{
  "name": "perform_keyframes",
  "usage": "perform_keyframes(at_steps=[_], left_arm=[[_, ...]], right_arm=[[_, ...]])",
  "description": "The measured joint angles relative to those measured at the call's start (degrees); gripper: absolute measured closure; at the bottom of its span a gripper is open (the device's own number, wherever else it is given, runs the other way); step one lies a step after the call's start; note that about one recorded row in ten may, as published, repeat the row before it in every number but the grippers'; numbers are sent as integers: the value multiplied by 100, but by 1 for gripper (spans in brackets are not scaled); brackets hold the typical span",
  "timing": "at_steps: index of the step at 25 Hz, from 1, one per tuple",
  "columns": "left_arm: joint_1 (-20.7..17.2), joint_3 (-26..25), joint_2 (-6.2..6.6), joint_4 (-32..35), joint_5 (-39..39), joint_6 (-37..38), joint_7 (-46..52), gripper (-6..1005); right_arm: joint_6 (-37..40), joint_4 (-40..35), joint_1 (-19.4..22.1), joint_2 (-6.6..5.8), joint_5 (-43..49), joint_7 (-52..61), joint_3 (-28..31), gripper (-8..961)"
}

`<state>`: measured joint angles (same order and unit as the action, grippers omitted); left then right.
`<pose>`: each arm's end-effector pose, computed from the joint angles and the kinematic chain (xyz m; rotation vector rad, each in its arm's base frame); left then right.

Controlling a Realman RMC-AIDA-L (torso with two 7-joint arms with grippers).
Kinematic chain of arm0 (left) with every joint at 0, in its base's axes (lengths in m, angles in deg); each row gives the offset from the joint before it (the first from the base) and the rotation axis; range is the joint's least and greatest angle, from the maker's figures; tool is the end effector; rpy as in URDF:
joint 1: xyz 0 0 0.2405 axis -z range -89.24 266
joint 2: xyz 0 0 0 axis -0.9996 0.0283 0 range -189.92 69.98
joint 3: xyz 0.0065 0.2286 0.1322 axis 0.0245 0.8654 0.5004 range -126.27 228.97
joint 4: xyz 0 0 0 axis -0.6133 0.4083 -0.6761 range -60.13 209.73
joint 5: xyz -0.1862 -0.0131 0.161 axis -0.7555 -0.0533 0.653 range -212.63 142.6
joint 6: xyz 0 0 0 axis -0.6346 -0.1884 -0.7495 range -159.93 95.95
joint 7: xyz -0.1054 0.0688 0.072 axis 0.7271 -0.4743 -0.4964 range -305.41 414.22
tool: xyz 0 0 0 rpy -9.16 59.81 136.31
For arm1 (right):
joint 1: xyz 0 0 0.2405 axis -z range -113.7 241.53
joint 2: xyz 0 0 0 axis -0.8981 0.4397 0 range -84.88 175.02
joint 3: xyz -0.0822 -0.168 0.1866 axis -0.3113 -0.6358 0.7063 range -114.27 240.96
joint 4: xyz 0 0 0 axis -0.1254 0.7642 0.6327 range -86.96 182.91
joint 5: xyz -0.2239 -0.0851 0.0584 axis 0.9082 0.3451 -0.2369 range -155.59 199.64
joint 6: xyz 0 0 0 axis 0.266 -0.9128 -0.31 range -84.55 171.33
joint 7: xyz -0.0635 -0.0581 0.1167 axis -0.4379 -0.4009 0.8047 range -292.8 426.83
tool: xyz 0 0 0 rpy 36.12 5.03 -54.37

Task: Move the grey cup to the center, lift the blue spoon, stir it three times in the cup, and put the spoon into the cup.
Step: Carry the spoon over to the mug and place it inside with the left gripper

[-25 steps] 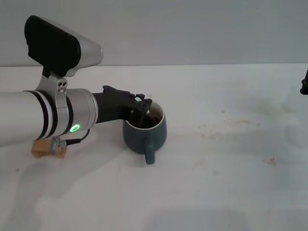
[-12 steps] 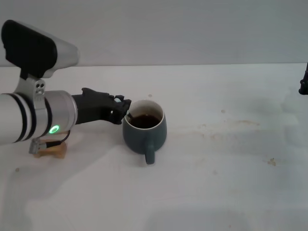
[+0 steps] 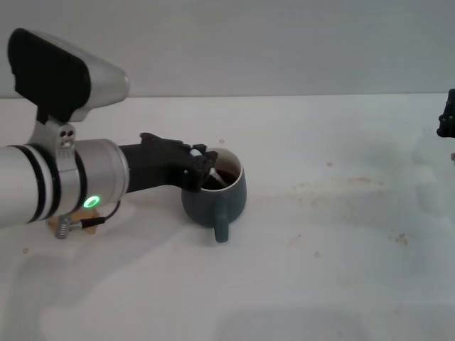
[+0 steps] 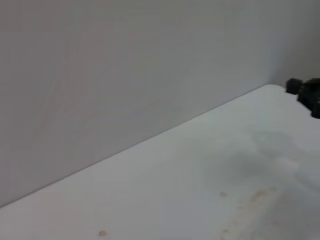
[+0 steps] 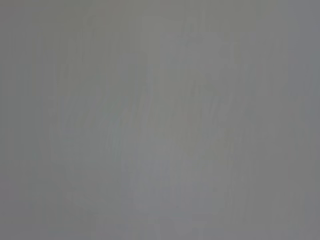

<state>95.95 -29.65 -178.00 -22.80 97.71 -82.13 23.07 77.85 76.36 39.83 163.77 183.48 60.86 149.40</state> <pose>-0.1511 0.3524 -0.0169 -2.3909 -0.7473 -0.2724 0.3445 0.4209 -0.0152 -1.6180 0.5387 0.3710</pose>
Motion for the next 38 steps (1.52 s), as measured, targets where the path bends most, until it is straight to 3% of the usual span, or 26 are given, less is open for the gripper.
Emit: perform_keyframes(at_steps=[7, 20, 25, 28, 38], left_arm=[[195, 249, -6, 194, -23, 308, -6, 811], [539, 208, 2, 1066, -37, 1172, -182, 808], [335, 33, 16, 1038, -35, 1131, -240, 806], [33, 18, 15, 654, -43, 855, -236, 806], [-105, 215, -5, 293, -307, 652, -221, 803]], right_arm=[[-2, 61, 45, 4, 0, 0, -23, 924], [-2, 102, 73, 13, 0, 0, -45, 924], [-1, 145, 112, 13, -1, 0, -46, 924], [-1, 156, 116, 13, 0, 0, -46, 924], [-7, 217, 115, 13, 0, 0, -74, 924]])
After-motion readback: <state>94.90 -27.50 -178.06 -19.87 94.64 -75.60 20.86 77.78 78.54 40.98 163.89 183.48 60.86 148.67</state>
